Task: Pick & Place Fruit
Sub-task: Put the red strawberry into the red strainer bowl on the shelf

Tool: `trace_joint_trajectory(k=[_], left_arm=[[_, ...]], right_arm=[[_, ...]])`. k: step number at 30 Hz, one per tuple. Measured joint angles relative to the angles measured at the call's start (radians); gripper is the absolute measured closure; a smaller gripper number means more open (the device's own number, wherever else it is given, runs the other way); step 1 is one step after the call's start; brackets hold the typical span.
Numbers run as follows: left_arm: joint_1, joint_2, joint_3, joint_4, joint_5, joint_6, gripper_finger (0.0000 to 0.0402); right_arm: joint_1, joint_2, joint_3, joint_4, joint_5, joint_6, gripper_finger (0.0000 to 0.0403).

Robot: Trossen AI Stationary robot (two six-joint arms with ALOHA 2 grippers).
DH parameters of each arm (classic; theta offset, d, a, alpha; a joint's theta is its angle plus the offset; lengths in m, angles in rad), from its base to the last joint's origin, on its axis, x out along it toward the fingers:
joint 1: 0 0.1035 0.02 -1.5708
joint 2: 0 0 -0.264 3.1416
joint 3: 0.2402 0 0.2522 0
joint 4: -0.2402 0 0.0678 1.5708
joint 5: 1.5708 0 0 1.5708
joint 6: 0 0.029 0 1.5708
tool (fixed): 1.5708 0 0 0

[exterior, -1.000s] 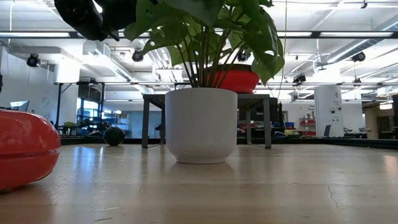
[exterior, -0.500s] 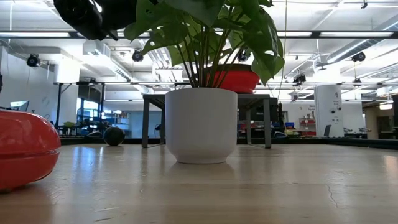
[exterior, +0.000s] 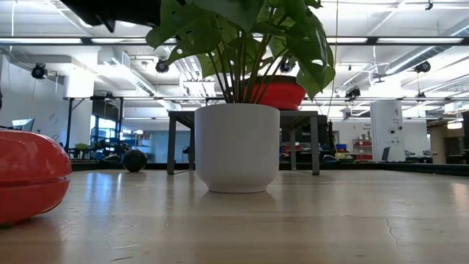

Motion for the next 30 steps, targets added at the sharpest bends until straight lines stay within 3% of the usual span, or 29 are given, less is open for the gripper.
trace_joint_trajectory(k=[5,12,30], left_arm=[[-0.007,-0.066,-0.035,-0.055,0.000,-0.040,0.0112],[-0.009,-0.118,-0.079,-0.052,-0.011,-0.061,0.0113],[-0.009,-0.122,-0.082,-0.059,-0.013,-0.087,0.0113]], right_arm=[[-0.187,0.000,0.051,-0.161,-0.006,0.072,0.0394],[-0.366,0.018,0.022,-0.184,-0.127,0.086,0.0394],[-0.473,0.173,0.016,-0.185,-0.135,0.066,0.0394]])
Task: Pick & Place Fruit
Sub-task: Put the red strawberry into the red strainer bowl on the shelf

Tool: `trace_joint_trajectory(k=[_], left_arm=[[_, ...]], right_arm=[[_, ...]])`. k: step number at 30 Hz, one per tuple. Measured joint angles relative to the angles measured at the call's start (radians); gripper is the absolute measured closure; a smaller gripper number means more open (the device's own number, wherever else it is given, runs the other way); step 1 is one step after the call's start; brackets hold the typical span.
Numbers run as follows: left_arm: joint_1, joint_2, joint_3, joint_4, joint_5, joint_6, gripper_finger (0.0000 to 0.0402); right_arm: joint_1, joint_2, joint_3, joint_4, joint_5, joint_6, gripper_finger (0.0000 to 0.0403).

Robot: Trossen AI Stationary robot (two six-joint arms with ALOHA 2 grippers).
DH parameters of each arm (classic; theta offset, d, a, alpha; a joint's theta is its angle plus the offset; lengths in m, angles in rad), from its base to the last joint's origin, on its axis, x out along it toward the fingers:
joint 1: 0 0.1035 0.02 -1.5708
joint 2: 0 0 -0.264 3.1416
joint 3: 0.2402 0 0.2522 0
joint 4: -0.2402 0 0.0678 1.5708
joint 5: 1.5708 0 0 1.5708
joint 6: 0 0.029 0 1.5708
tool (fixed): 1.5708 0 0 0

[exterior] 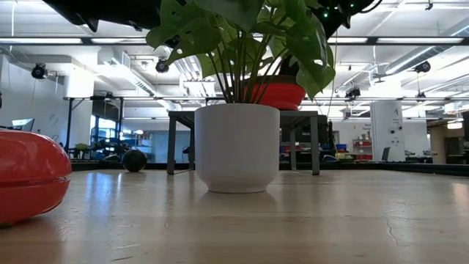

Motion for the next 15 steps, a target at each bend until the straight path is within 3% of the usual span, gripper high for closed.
trace_joint_trajectory(k=[6,15], left_arm=[[0.000,0.000,0.000,0.000,0.000,0.000,0.0113],[0.000,0.000,0.000,-0.001,0.000,0.004,0.0113]], right_arm=[[-0.005,0.004,0.003,-0.008,0.000,-0.004,0.0385],[-0.004,0.003,0.029,-0.025,-0.001,-0.005,0.0313]])
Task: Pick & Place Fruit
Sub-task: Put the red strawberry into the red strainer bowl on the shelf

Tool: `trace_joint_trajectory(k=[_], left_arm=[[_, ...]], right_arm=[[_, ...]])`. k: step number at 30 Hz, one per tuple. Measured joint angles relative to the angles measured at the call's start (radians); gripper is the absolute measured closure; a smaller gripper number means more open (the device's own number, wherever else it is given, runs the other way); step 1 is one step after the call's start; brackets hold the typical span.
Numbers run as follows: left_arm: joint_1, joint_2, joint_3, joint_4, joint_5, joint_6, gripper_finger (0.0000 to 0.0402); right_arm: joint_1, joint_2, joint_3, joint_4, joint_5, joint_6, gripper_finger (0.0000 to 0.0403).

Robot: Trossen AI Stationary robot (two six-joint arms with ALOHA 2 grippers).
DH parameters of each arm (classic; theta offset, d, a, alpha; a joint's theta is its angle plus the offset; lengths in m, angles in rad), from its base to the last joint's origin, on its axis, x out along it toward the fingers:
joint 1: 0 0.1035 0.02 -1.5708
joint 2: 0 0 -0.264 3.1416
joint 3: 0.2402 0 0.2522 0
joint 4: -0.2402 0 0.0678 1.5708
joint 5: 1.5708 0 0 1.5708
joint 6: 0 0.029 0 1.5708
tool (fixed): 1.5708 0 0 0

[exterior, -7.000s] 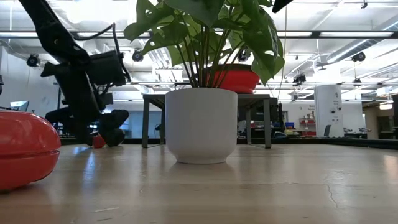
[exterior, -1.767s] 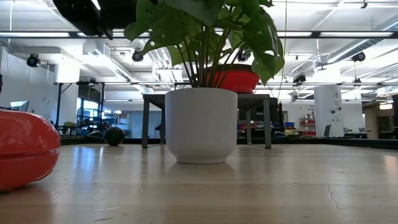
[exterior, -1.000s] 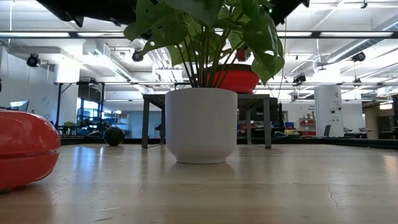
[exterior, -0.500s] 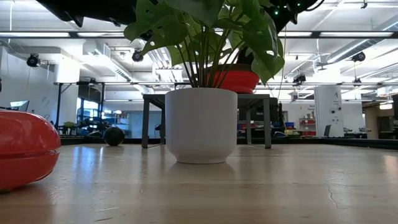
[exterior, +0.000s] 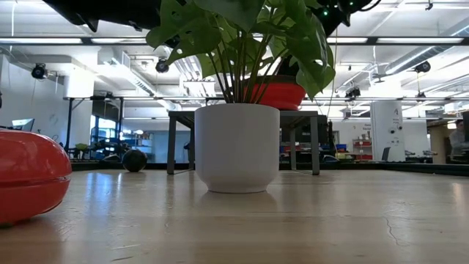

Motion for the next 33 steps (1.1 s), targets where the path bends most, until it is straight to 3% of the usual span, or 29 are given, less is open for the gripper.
trace_joint_trajectory(k=[5,9,17,21,29,33], left_arm=[[0.000,-0.001,0.000,-0.014,0.000,0.000,0.0113],[0.000,-0.031,0.016,-0.115,0.000,0.006,0.0113],[-0.052,-0.150,0.178,-0.634,-0.004,-0.027,0.0113],[-0.115,-0.171,0.280,-0.892,-0.009,-0.107,0.0113],[-0.325,-0.149,0.392,-1.289,-0.213,-0.325,0.0113],[-0.422,-0.143,0.397,-1.404,-0.233,-0.464,0.0113]], right_arm=[[0.007,-0.007,0.056,-0.035,-0.002,-0.021,0.0276],[0.035,-0.017,0.128,-0.138,-0.001,-0.042,0.0258],[0.134,-0.064,0.221,-0.296,0.010,-0.048,0.0253],[0.170,-0.107,0.223,-0.341,0.078,-0.048,0.0265],[0.191,-0.182,0.223,-0.418,0.137,-0.012,0.0275],[0.191,-0.209,0.223,-0.421,0.138,0.007,0.0266]])
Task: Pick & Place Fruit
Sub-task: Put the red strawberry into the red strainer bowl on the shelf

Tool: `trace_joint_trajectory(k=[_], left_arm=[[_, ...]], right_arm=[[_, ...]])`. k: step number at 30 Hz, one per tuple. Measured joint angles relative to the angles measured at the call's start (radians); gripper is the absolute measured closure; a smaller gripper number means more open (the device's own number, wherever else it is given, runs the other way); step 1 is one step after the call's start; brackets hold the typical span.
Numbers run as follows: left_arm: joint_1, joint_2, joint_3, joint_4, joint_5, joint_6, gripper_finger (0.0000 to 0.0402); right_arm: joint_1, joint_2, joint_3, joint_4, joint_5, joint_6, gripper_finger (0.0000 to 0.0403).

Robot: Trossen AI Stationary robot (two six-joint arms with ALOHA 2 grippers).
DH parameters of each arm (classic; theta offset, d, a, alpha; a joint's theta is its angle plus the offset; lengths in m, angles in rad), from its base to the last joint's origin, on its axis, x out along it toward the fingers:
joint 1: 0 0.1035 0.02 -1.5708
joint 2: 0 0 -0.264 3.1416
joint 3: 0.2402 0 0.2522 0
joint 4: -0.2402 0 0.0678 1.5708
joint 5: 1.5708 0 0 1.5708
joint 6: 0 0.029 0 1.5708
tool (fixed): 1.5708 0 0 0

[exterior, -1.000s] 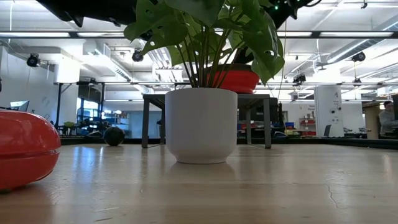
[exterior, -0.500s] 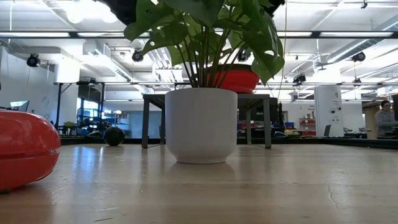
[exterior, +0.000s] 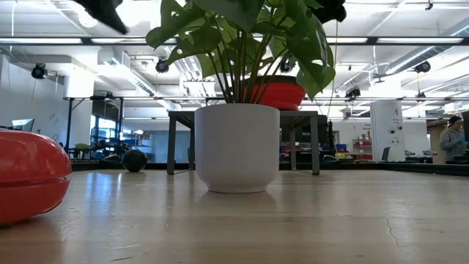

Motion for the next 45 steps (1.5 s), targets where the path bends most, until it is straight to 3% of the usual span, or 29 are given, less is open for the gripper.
trace_joint_trajectory(k=[7,14,23,30,38,45], left_arm=[[-0.094,0.023,-0.002,-0.293,0.010,-0.354,0.0113],[-0.126,0.070,-0.014,-0.535,0.138,-0.678,0.0113],[-0.127,0.123,-0.137,-0.536,0.352,-0.898,0.0113],[-0.127,0.151,-0.194,-0.513,0.490,-1.092,0.0113],[-0.151,0.194,-0.219,-0.396,0.558,-1.086,0.0113],[-0.198,0.267,-0.219,-0.356,0.579,-1.114,0.0113]], right_arm=[[0.000,-0.007,-0.001,-0.003,0.000,0.017,0.0249],[0.000,-0.006,-0.025,-0.003,0.020,0.018,0.0241],[0.000,-0.006,-0.039,-0.003,0.024,0.011,0.0237],[0.000,-0.006,-0.039,-0.002,0.024,0.007,0.0259],[0.000,-0.006,-0.039,-0.002,0.024,0.003,0.0275],[0.000,-0.006,-0.039,-0.002,0.024,0.004,0.0263]])
